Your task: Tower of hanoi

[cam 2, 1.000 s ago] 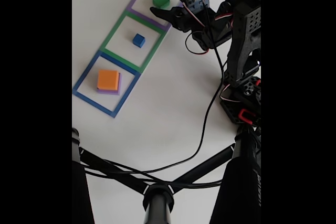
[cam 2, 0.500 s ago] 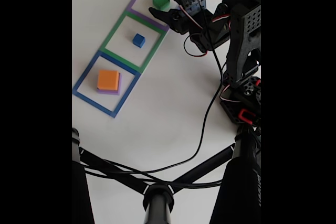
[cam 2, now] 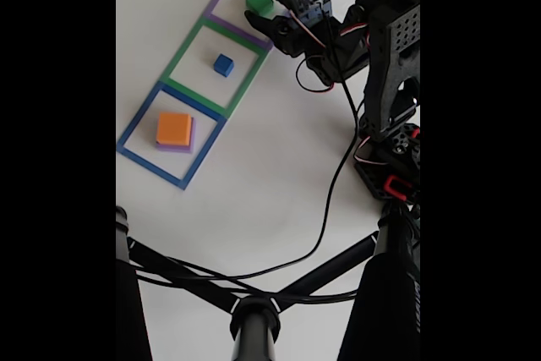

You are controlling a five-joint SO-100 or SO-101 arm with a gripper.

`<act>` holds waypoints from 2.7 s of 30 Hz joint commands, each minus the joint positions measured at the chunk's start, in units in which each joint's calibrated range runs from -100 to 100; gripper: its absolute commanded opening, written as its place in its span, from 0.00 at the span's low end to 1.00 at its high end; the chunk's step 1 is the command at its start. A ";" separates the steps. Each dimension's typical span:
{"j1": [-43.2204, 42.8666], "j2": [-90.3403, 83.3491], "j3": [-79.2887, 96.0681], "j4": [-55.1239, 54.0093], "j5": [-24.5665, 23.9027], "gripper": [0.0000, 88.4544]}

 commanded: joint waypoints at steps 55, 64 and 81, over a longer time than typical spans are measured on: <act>-20.89 -59.79 -68.43 142.63 0.00 0.08; -30.29 -60.76 -73.43 147.33 0.00 0.07; -43.43 -61.49 -69.79 144.82 0.00 0.07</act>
